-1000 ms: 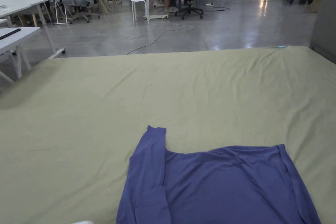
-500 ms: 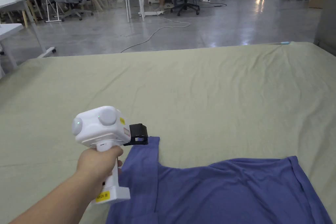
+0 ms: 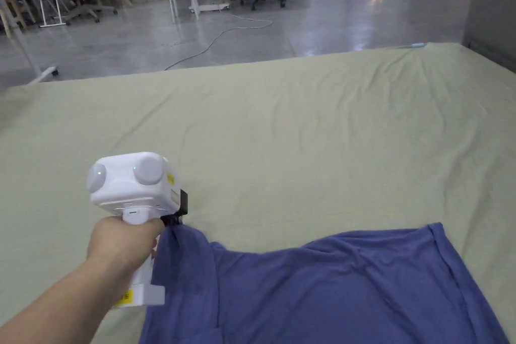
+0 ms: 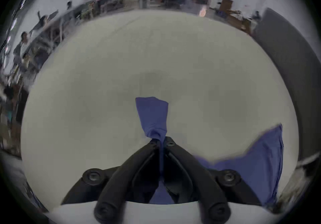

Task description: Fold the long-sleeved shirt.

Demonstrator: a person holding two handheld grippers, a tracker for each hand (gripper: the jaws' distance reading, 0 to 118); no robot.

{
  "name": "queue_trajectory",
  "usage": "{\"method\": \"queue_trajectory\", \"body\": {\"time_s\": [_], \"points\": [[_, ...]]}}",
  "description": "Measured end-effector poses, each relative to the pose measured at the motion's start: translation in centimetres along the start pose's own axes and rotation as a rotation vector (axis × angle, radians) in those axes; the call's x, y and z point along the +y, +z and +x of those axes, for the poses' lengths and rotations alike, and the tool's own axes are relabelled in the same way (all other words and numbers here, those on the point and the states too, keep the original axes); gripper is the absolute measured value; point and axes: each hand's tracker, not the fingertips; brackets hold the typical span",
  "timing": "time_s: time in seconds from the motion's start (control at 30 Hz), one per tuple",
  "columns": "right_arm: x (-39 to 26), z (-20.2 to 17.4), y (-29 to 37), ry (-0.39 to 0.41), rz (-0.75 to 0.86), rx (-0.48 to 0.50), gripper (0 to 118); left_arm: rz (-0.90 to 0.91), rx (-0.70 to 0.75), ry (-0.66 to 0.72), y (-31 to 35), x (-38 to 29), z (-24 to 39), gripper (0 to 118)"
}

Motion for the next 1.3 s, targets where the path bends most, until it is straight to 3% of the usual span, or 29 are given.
{"method": "queue_trajectory", "body": {"time_s": [0.13, 0.23, 0.33, 0.47, 0.63, 0.7, 0.73, 0.8, 0.83, 0.87, 0.97, 1.0, 1.03, 1.07, 1.13, 1.23, 1.27, 1.3], "points": [[-0.1, -1.3, 0.1, 0.042, 0.013, -0.012, 0, -0.003, -0.091, -0.229, 12.0, -8.8, 1.8, 0], [-0.3, -2.0, -0.1, 0.07, 0.007, -0.022, 0, -0.142, -0.175, -0.318, 16.7, -17.0, 2.7, 0], [-0.3, -2.3, -0.2, 0.086, -0.001, -0.025, 0, -0.316, -0.249, -0.339, 16.6, -24.4, 3.3, 0], [-0.6, -2.9, -0.2, 0.086, -0.003, -0.035, 0, -0.423, -0.199, -0.322, 13.1, -31.5, 4.0, 0], [-0.7, -2.7, -0.1, 0.085, -0.005, -0.043, 0, -0.388, -0.222, -0.176, 10.3, -32.3, 2.9, 5], [-0.7, -2.6, -0.2, 0.083, -0.007, -0.045, 0, -0.365, -0.243, -0.178, 11.4, -32.0, 2.6, 9], [-0.7, -2.6, -0.2, 0.084, -0.006, -0.045, 0, -0.324, -0.257, -0.132, 12.6, -31.8, 2.4, 28], [-0.7, -2.6, -0.2, 0.085, -0.003, -0.043, 0, -0.247, -0.342, -0.001, 15.7, -31.1, 2.0, 100], [-0.7, -2.6, -0.2, 0.085, -0.004, -0.043, 0, -0.201, -0.387, 0.034, 17.1, -30.5, 1.7, 118], [-0.7, -2.7, -0.3, 0.086, -0.005, -0.043, 0, -0.08, -0.417, 0.081, 19.3, -29.6, 1.1, 114], [-0.7, -3.0, -0.2, 0.088, -0.003, -0.043, 0, -0.035, -0.428, 0.129, 22.9, -27.3, 0.9, 113], [-0.7, -3.0, -0.2, 0.088, 0.0, -0.044, 0, -0.026, -0.421, 0.128, 23.3, -26.6, 0.7, 101], [-0.7, -3.1, -0.1, 0.088, 0.004, -0.045, 0, -0.016, -0.382, 0.099, 23.7, -25.7, 0.6, 40], [-0.8, -3.1, 0.1, 0.089, 0.011, -0.049, 0, -0.012, -0.29, 0.044, 22.4, -25.0, 0.7, 0], [-0.9, -3.3, 0.4, 0.095, 0.024, -0.051, 0, 0.074, -0.168, 0.03, 20.7, -23.5, 0.6, 0], [-0.9, -3.5, 0.6, 0.106, 0.039, -0.054, 0, 0.021, -0.259, 0.118, 15.8, -19.7, -0.7, 0], [-0.9, -3.6, 0.6, 0.111, 0.041, -0.053, 0, 0.036, -0.23, 0.151, 13.8, -18.4, -1.0, 4], [-0.9, -3.7, 0.6, 0.115, 0.042, -0.053, 0, 0.026, -0.218, 0.143, 11.9, -17.1, -1.0, 30]]}}
